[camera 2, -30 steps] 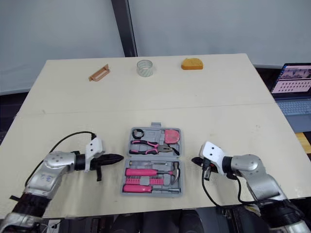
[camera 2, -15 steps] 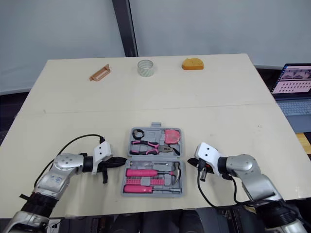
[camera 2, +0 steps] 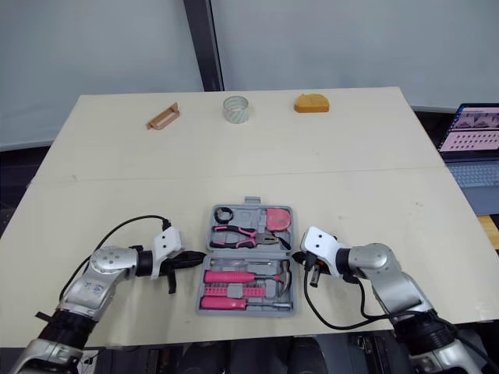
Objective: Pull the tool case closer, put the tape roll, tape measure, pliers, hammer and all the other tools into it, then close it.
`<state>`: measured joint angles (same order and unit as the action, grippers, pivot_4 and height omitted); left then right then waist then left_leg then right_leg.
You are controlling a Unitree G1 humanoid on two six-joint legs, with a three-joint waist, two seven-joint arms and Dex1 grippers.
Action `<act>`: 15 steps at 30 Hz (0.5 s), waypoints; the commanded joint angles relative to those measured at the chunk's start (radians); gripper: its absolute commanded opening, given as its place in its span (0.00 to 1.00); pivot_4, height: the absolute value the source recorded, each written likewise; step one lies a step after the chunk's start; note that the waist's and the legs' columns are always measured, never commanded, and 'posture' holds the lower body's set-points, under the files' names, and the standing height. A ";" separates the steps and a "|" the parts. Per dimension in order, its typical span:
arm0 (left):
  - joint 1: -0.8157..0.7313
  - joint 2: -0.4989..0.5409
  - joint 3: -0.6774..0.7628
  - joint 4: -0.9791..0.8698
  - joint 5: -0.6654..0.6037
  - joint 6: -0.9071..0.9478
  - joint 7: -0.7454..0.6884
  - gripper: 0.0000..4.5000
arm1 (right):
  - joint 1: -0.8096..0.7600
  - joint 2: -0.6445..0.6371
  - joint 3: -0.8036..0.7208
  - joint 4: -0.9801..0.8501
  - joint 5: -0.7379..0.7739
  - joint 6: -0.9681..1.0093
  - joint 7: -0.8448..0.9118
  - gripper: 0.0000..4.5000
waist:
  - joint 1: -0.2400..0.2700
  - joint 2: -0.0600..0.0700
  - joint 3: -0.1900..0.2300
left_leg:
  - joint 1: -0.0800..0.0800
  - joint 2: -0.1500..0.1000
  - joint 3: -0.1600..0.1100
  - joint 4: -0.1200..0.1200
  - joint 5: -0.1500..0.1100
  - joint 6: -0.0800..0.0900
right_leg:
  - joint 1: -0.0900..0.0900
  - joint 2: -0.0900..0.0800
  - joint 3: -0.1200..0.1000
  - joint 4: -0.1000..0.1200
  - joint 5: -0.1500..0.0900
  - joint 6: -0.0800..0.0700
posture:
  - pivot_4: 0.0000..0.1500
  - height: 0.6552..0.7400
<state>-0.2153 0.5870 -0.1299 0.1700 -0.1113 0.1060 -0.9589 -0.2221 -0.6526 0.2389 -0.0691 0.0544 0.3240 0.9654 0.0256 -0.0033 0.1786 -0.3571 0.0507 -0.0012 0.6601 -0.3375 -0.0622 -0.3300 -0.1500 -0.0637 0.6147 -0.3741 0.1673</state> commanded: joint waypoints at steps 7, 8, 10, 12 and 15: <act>-0.045 -0.049 -0.019 0.020 0.017 -0.022 0.020 0.01 | 0.003 0.007 0.002 -0.023 0.005 -0.022 0.006 0.00 | -0.003 0.000 0.000 | 0.000 0.000 0.000 0.000 0.000 0.000 | 0.000 0.000 0.000 0.000 0.000 0.000 | 1.00 1.00; -0.042 -0.048 -0.020 0.016 0.016 -0.020 0.016 0.01 | 0.004 0.007 0.002 -0.024 0.005 -0.023 0.006 0.00 | -0.003 0.000 0.000 | 0.000 0.000 0.000 0.000 0.000 0.000 | 0.000 0.000 0.000 0.000 0.000 0.000 | 1.00 1.00; -0.024 -0.042 -0.021 -0.002 0.012 -0.011 0.006 0.01 | 0.011 0.004 0.000 -0.029 0.007 -0.026 0.007 0.00 | -0.003 0.000 0.000 | 0.000 0.000 0.000 0.000 0.000 0.000 | 0.000 0.000 0.000 0.000 0.000 0.000 | 1.00 1.00; 0.008 -0.030 -0.020 -0.033 0.005 0.001 -0.003 0.01 | 0.019 0.000 -0.003 -0.034 0.009 -0.032 0.009 0.00 | -0.004 0.000 0.000 | 0.000 0.000 0.000 0.000 0.000 0.000 | 0.000 0.000 0.000 0.000 0.000 0.000 | 1.00 1.00; 0.052 -0.018 -0.016 -0.079 -0.002 0.016 -0.006 0.01 | 0.026 -0.002 -0.006 -0.039 0.012 -0.035 0.012 0.00 | -0.005 0.000 0.000 | 0.000 0.000 0.000 -0.001 0.000 0.000 | 0.000 0.000 0.000 -0.001 0.000 0.000 | 1.00 1.00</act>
<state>-0.1900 0.5618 -0.1359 0.1295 -0.0988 0.1132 -0.9469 -0.2025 -0.6528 0.2388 -0.0724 0.0494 0.3048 0.9667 0.0209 -0.0033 0.1786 -0.3574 0.0507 -0.0011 0.6594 -0.3375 -0.0622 -0.3302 -0.1499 -0.0637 0.6137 -0.3741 0.1673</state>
